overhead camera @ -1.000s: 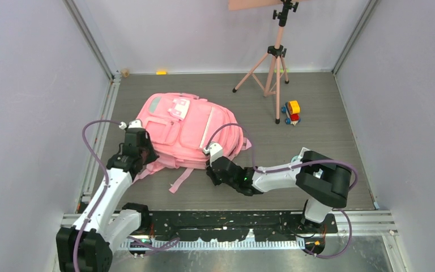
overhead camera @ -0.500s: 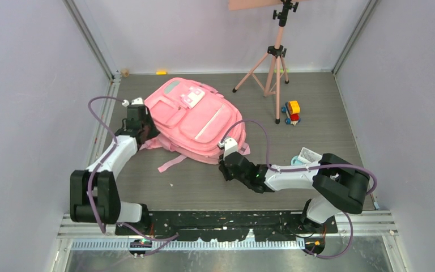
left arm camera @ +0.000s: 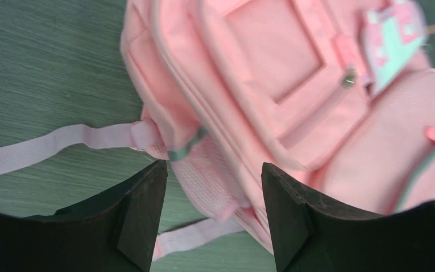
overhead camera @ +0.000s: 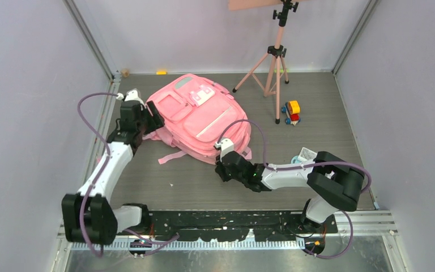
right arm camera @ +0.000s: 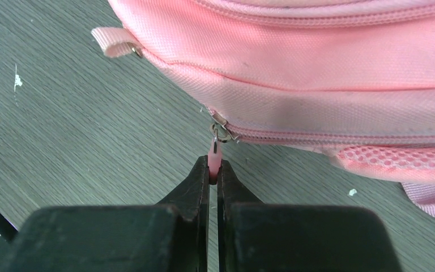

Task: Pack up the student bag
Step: Zip the student bag at the center of the board.

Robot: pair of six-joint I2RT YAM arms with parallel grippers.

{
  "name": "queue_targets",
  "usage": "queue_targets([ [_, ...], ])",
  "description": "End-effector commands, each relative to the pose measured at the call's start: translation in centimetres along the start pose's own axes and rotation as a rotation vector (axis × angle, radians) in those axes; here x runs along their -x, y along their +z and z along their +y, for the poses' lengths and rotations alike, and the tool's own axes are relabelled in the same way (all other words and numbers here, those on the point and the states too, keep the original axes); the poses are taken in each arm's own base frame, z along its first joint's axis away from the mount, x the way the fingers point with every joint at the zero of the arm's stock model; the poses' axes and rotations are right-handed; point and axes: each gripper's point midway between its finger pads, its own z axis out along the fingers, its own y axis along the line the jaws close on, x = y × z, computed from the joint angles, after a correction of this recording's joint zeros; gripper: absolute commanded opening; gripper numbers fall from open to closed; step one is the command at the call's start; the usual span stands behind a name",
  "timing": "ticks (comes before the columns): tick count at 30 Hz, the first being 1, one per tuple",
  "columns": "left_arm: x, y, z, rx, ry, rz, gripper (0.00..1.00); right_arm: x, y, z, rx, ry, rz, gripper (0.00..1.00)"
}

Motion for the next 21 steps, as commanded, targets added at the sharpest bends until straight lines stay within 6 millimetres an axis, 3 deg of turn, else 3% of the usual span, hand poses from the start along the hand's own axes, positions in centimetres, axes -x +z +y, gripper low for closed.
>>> queue_targets([
  [1,-0.5,-4.1,-2.3,-0.074,-0.082,-0.046,0.65,3.3,0.5,2.9,0.089,0.014,-0.081,0.01],
  [6,-5.1,-5.8,-5.4,-0.184,-0.174,0.011,0.65,3.6,0.8,3.3,0.097,0.011,-0.083,0.00],
  [11,-8.4,-6.3,-7.4,-0.258,-0.248,0.081,0.65,4.1,0.7,3.6,0.107,0.012,-0.094,0.00],
  [17,-10.7,-5.7,-9.2,-0.296,-0.273,0.128,0.65,4.4,0.8,3.9,0.116,0.017,-0.103,0.00],
  [21,-11.2,-5.2,-9.9,-0.307,-0.274,0.137,0.65,4.5,0.8,4.0,0.117,0.017,-0.105,0.00],
])
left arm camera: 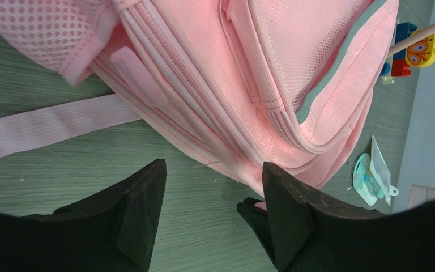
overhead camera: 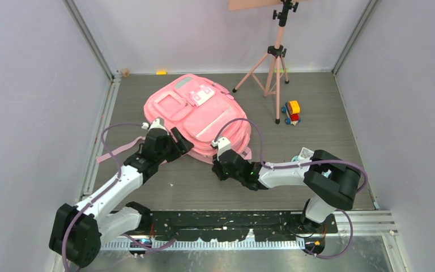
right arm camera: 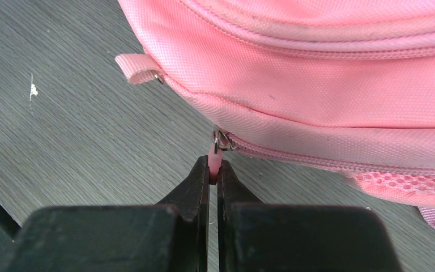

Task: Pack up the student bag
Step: Zip the student bag at the center of the board.

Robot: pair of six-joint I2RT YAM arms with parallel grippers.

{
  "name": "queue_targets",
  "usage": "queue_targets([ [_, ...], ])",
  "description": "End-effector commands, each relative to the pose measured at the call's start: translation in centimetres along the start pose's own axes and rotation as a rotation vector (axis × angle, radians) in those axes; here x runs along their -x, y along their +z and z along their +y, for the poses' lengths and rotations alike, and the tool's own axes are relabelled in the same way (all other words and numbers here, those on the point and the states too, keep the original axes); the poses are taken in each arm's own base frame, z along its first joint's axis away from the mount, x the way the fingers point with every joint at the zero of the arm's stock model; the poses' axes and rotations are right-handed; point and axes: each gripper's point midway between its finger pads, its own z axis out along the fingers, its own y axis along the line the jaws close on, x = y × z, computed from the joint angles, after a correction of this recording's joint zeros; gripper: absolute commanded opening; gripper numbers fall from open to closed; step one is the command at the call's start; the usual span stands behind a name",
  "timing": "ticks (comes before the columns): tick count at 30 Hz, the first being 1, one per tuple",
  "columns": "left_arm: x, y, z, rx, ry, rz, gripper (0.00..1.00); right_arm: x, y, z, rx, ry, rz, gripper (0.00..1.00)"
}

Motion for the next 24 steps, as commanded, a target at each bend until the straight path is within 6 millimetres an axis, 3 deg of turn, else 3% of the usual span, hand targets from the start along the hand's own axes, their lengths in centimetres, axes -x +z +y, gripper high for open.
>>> queue_targets([
  [1,0.5,0.8,-2.0,-0.070,-0.038,-0.035,0.63,3.7,0.0,2.9,0.089,0.014,-0.103,0.00],
  [9,-1.3,1.8,-1.6,-0.082,-0.065,-0.007,0.44,4.0,0.1,2.5,0.058,0.026,-0.111,0.00],
  [18,-1.8,3.4,-2.0,-0.115,-0.091,-0.011,0.33,3.6,-0.6,1.1,-0.009,0.064,-0.106,0.00],
  [20,-1.7,3.7,-2.2,-0.121,-0.090,-0.014,0.25,3.5,-1.0,0.6,-0.029,0.072,-0.109,0.00],
  [22,-1.5,3.8,-2.2,-0.121,-0.084,-0.027,0.02,3.6,-1.2,0.0,-0.060,0.072,-0.113,0.00],
  [24,-1.0,3.8,-1.8,-0.117,-0.084,-0.043,0.00,3.5,-1.5,-0.7,-0.096,0.052,-0.105,0.00],
])
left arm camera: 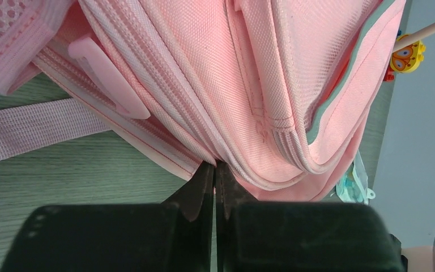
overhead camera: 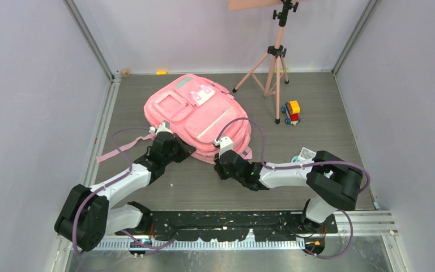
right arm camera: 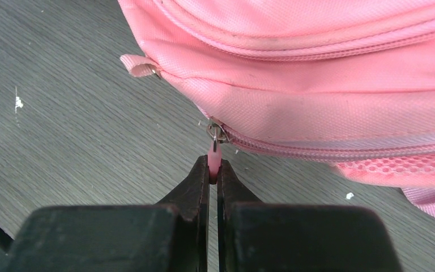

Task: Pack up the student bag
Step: Zip the student bag at the center of the board.

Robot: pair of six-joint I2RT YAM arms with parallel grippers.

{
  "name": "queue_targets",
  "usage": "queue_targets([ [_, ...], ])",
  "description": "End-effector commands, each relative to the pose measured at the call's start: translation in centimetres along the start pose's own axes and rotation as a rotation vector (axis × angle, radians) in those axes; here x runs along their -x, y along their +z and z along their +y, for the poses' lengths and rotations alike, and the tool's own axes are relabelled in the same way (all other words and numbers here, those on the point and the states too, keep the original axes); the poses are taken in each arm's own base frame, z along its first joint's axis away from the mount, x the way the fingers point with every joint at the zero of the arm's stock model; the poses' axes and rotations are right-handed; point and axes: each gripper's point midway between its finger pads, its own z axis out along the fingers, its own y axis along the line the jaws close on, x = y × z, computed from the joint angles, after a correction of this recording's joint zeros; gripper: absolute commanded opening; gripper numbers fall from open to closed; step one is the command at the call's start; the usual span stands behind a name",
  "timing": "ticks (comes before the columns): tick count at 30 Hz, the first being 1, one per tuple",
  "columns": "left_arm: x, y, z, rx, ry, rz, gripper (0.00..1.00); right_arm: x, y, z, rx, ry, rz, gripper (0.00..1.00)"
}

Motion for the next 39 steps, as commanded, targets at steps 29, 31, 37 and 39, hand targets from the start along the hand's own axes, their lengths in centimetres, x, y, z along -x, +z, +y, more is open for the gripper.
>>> queue_targets([
  [29,17.7,-2.7,9.7,0.151,-0.033,-0.288,0.00,2.0,0.5,-4.2,-0.095,0.008,0.079,0.00],
  [31,18.9,-1.9,9.6,0.151,-0.007,-0.282,0.00,2.1,0.8,-3.6,-0.068,0.010,0.088,0.00],
  [37,20.1,0.3,9.1,0.103,0.022,-0.248,0.00,1.2,1.3,-1.2,0.047,0.013,0.154,0.01],
  [39,19.9,0.5,8.5,0.074,0.017,-0.226,0.00,0.8,1.5,-0.7,0.065,0.017,0.168,0.00],
])
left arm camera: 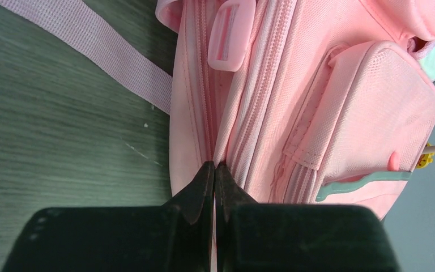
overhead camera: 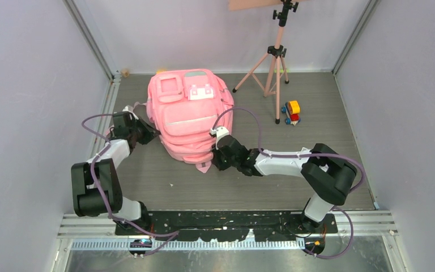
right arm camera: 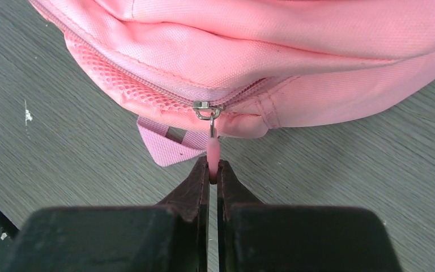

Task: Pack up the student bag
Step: Zip the student bag at the center of the board.

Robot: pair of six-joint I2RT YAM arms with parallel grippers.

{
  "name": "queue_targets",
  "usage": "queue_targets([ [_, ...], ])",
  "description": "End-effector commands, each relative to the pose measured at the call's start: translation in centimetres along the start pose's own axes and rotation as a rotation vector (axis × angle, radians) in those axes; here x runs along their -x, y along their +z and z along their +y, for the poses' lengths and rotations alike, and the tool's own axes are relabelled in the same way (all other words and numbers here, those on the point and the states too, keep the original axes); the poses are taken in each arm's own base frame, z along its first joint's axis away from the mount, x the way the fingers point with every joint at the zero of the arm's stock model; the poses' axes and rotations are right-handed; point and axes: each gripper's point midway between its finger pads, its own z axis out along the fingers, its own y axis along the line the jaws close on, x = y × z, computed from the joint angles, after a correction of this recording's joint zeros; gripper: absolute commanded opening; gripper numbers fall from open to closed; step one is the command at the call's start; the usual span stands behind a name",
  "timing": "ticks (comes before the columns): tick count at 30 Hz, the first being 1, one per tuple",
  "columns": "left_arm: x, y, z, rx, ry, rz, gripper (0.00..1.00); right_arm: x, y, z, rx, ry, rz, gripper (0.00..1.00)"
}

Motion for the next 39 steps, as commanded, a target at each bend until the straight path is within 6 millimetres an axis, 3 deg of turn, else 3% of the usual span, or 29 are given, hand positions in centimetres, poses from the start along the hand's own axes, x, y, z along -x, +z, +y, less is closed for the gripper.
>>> queue_targets([
  [1,5.3,0.1,-2.6,-0.090,0.080,-0.158,0.04,-1.4,0.3,0.9,0.045,0.008,0.074,0.00],
  [5,3.7,-1.3,-2.6,-0.093,0.067,-0.138,0.46,-1.7,0.6,1.6,0.064,0.016,0.085,0.00],
  [7,2.6,-2.3,-2.7,-0.078,0.087,-0.142,0.56,-1.7,0.7,1.8,0.075,0.023,0.084,0.00],
  [10,0.1,-3.5,-3.7,-0.073,0.166,-0.125,0.63,-1.6,0.9,2.1,0.087,0.028,0.084,0.01],
  [17,-5.4,-5.7,-4.2,-0.119,0.086,-0.087,0.68,-1.6,1.0,2.3,0.093,0.026,0.083,0.00],
  [23,-8.9,-6.1,-4.2,-0.126,0.047,-0.061,0.72,-1.4,1.0,2.6,0.101,0.029,0.073,0.00],
  [26,-9.6,-5.6,-3.6,-0.111,0.022,-0.061,0.73,-1.4,1.0,2.9,0.106,0.029,0.072,0.00],
  [36,-10.6,-3.0,-4.7,-0.143,0.005,-0.051,0.73,-1.4,0.7,3.4,0.113,0.028,0.069,0.00],
  [37,-10.5,-2.9,-4.7,-0.140,0.005,-0.057,0.71,-1.3,0.6,3.4,0.112,0.028,0.069,0.00],
  [39,-10.2,-2.7,-4.5,-0.134,0.010,-0.076,0.59,-1.4,0.5,3.2,0.102,0.026,0.070,0.00],
])
